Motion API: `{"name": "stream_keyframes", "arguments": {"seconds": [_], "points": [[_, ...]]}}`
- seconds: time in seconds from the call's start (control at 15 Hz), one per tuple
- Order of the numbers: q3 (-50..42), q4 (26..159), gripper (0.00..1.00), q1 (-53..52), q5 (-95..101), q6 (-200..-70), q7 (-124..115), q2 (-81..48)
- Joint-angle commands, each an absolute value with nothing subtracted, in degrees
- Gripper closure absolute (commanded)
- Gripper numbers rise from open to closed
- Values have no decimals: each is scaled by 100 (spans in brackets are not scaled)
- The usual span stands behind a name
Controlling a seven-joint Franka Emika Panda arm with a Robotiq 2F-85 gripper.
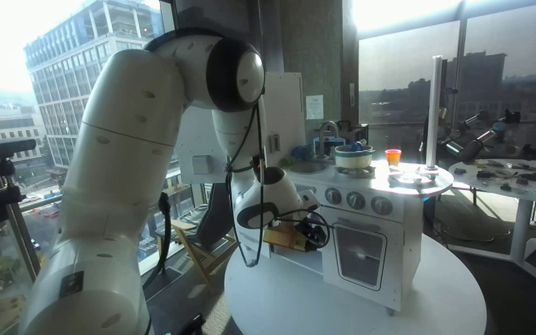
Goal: Close the oven door then open the middle cabinet door.
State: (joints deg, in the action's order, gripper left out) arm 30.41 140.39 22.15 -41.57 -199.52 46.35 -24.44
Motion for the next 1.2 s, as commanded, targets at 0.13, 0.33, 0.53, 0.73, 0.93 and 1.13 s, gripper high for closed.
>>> {"name": "stream_keyframes", "arguments": {"seconds": [0.13, 0.33, 0.53, 0.73, 0.93, 1.13], "points": [[3185, 13826, 0, 2332, -3974, -20069, 4588, -2559], [3157, 13718, 0, 2211, -3999, -20132, 4625, -2553], [3121, 13600, 0, 2113, -4038, -20078, 4656, -2546], [3239, 13559, 0, 2147, -3953, -19944, 4658, -2513], [3316, 13535, 0, 2099, -3835, -20062, 4686, -2572], [3392, 13532, 0, 2150, -3704, -20043, 4677, -2595]]}}
